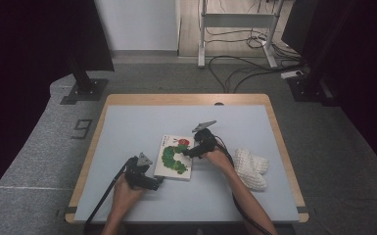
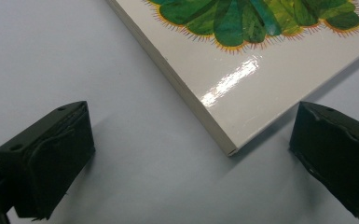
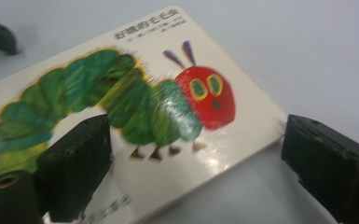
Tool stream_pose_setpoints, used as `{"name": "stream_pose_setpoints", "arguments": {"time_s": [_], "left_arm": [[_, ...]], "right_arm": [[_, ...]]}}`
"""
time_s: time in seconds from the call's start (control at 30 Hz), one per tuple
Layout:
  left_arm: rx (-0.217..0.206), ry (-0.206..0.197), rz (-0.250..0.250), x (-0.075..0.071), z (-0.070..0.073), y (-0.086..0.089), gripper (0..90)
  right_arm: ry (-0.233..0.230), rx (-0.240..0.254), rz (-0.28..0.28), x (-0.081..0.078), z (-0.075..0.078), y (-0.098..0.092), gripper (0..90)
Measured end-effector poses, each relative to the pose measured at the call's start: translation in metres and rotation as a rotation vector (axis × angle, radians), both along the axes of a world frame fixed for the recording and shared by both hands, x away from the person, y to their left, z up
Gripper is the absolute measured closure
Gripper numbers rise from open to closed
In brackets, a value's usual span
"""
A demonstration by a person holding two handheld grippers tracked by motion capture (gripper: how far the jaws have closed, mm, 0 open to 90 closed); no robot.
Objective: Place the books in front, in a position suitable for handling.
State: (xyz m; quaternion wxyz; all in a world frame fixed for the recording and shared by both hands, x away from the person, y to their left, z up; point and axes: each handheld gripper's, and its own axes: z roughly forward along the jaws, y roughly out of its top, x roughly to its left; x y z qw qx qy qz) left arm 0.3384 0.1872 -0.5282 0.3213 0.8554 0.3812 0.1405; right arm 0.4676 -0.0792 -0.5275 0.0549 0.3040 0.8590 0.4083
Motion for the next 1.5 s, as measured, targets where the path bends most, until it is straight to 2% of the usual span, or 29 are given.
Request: {"name": "stream_pose_setpoints", "arguments": {"time_s": [0.23,0.33,0.47,0.7,1.13,1.33,1.5], "left_arm": [[0.001,-0.001,0.003,0.0,0.0,0.0,0.0],[0.0,-0.001,0.0,0.0,0.0,0.0,0.0],[0.003,0.008,-0.002,0.0,0.001,0.002,0.0],[0.013,0.022,0.014,-0.002,0.002,0.01,0.0],[0.003,0.0,0.031,-0.011,0.001,0.018,0.1],[-0.017,-0.025,0.024,-0.026,0.002,0.017,11.4],[0.007,0.014,-0.006,-0.038,0.005,0.012,10.7]], "right_arm": [[0.004,0.013,0.021,0.012,-0.004,0.016,1.6],[0.009,0.019,0.009,0.012,-0.003,0.013,6.2],[0.018,0.035,0.001,0.01,-0.003,0.006,8.0],[0.014,0.006,-0.011,-0.007,-0.002,0.0,7.5],[0.021,-0.008,-0.025,-0.042,-0.001,-0.016,7.0],[0.032,-0.019,-0.018,-0.053,0.0,-0.017,6.1],[0.031,-0.019,-0.014,-0.06,0.0,-0.017,5.9]]}}
